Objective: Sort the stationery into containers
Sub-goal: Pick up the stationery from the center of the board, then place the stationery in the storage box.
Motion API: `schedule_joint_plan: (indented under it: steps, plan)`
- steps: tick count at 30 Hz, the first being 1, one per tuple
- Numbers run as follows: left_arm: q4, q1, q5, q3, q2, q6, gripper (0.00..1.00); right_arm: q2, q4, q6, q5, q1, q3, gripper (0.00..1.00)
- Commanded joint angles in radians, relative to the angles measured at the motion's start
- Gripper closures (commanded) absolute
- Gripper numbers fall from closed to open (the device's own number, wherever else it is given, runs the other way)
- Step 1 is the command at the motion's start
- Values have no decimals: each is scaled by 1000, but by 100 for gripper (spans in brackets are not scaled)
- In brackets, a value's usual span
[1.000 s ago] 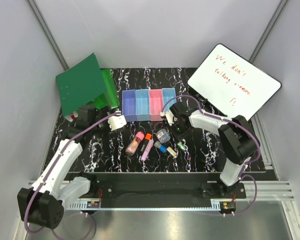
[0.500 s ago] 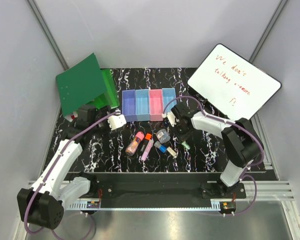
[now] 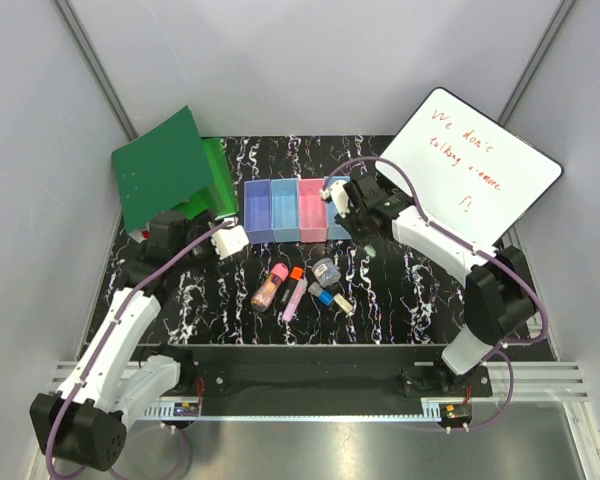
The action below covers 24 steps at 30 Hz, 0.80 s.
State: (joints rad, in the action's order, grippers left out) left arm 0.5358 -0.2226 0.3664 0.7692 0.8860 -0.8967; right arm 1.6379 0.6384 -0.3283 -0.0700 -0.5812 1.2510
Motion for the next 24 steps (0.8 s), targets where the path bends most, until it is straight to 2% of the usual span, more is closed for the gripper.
schedule_joint_plan:
  steps: [1,14,18,24]
  plan:
    - [-37,-4,12,-7,-18,21,1,40,-51,-38,-71,30,112,100]
    - [-39,-6,6,-15,-33,10,1,390,-101,-92,-73,80,528,100]
    - [-39,-6,0,-18,-44,-1,1,471,-111,-92,-65,81,594,100]
    - [-39,-6,-7,-28,-52,-21,1,543,-125,-98,-53,86,608,100]
